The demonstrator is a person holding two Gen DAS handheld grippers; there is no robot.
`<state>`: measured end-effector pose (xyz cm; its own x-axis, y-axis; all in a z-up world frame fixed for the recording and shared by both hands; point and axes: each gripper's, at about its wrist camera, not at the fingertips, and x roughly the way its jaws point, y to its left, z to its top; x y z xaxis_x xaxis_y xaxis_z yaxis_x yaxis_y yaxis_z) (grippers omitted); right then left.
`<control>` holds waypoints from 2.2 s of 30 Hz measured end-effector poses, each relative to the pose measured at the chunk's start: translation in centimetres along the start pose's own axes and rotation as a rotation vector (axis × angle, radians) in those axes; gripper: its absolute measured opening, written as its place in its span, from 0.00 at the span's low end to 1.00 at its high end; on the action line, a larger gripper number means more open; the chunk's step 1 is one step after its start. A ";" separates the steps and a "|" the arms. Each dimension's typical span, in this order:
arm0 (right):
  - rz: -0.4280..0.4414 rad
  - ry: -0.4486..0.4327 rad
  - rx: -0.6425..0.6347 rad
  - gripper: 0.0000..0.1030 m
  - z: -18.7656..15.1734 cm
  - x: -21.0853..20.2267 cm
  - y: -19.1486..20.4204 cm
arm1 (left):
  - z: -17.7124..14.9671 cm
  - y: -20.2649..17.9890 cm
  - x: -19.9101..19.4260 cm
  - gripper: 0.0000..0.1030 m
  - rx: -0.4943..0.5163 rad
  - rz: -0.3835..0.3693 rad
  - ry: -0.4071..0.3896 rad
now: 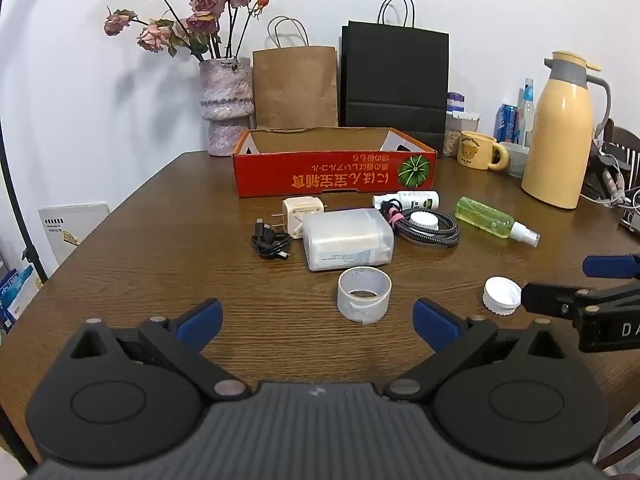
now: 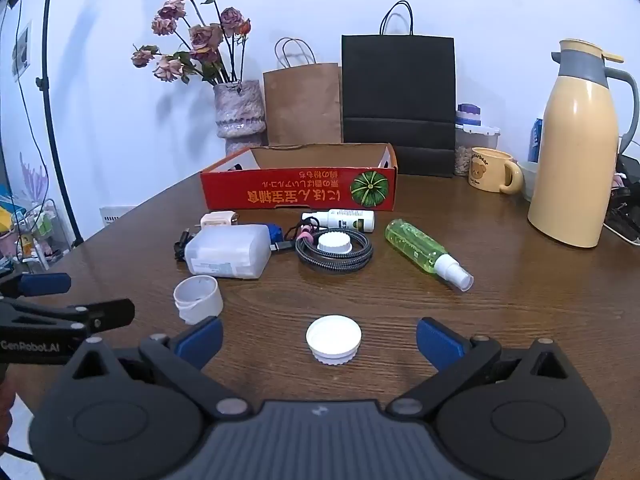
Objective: Organize rigid objects
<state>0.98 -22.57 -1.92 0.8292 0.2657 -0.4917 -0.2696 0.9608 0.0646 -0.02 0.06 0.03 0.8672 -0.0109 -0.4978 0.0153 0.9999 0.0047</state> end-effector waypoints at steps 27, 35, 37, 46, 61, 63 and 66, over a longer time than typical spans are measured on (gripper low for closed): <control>-0.003 0.006 0.001 1.00 -0.1 -0.1 0.1 | 0.1 0.3 -0.4 1.00 -0.017 -0.002 -0.007; -0.004 0.007 0.001 1.00 -0.1 -0.1 0.1 | 0.1 0.2 -0.3 1.00 -0.019 -0.003 -0.001; -0.003 0.007 0.001 1.00 -0.1 -0.1 0.1 | 0.1 0.2 -0.3 1.00 -0.019 -0.004 -0.001; -0.004 0.007 0.001 1.00 0.0 -0.1 0.2 | 0.1 0.2 -0.3 1.00 -0.020 -0.003 -0.001; -0.004 0.007 -0.001 1.00 -0.1 -0.2 0.1 | 0.0 0.2 -0.2 1.00 -0.022 -0.004 -0.004; -0.004 0.006 -0.001 1.00 -0.1 -0.2 0.1 | 0.0 0.2 -0.2 1.00 -0.022 -0.005 -0.004; -0.005 0.007 -0.002 1.00 -0.1 -0.2 0.0 | 0.1 0.2 -0.2 1.00 -0.022 -0.005 -0.004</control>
<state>0.75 -22.59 -1.85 0.8271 0.2607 -0.4978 -0.2666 0.9619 0.0609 -0.13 0.27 0.16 0.8691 -0.0161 -0.4943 0.0091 0.9998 -0.0166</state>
